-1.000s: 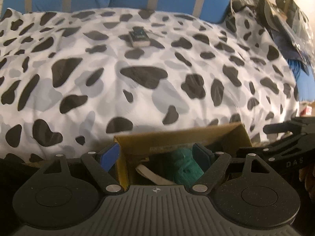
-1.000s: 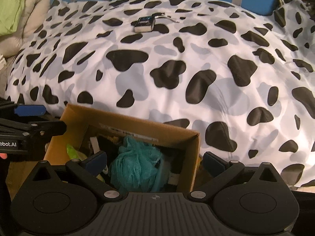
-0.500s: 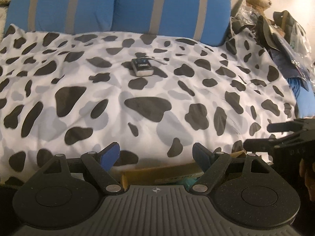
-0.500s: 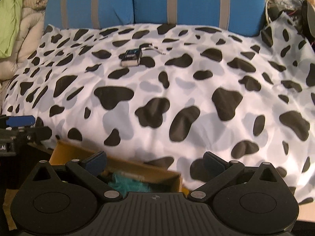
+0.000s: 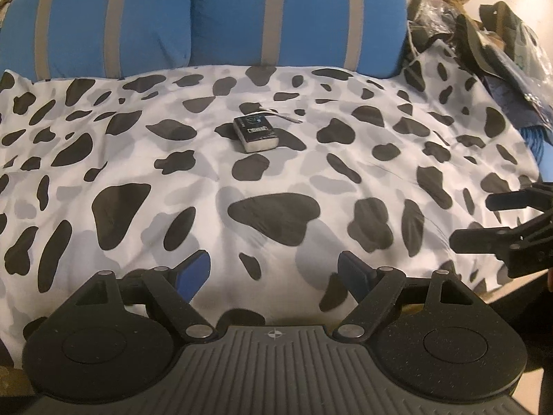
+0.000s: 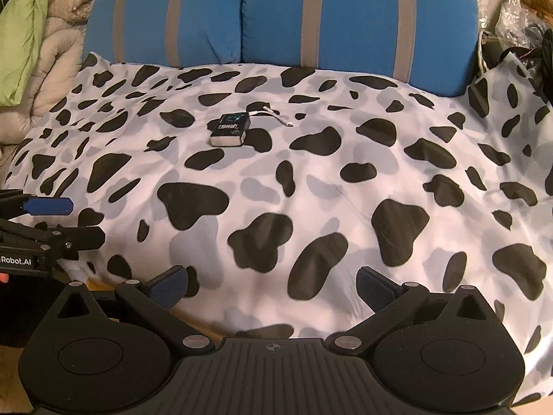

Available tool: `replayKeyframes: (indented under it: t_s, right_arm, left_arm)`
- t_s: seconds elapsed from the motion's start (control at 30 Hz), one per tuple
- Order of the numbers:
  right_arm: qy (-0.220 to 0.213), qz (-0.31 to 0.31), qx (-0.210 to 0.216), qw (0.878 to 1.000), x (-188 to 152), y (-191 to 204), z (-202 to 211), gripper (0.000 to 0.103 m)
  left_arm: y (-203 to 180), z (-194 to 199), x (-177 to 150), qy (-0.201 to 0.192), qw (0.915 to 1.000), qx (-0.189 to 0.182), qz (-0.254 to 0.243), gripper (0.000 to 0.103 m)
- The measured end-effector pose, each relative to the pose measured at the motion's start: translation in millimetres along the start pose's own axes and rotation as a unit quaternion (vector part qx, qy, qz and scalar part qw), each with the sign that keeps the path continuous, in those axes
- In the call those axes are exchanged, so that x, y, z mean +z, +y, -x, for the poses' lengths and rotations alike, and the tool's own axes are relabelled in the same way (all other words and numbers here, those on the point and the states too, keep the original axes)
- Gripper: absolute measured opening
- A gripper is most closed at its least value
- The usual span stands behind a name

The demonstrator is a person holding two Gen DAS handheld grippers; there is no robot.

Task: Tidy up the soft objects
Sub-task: 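Move both tools from the box back toward the black tissue pack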

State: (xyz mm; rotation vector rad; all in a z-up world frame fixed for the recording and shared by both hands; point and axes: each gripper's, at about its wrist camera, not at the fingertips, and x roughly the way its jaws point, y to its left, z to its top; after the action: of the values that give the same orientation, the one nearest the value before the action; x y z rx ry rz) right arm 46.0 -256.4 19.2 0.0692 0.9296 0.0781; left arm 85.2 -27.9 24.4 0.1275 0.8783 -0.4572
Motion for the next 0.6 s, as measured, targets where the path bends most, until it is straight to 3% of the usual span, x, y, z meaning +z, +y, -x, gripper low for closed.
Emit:
replayKeyframes:
  t_s: [0.6]
  right_arm:
    - [-0.005, -0.003, -0.011, 1.000, 35, -20, -35, 0.103]
  left_arm:
    - [9, -45, 44, -0.003, 0.9965, 0.050, -0.067, 0.081]
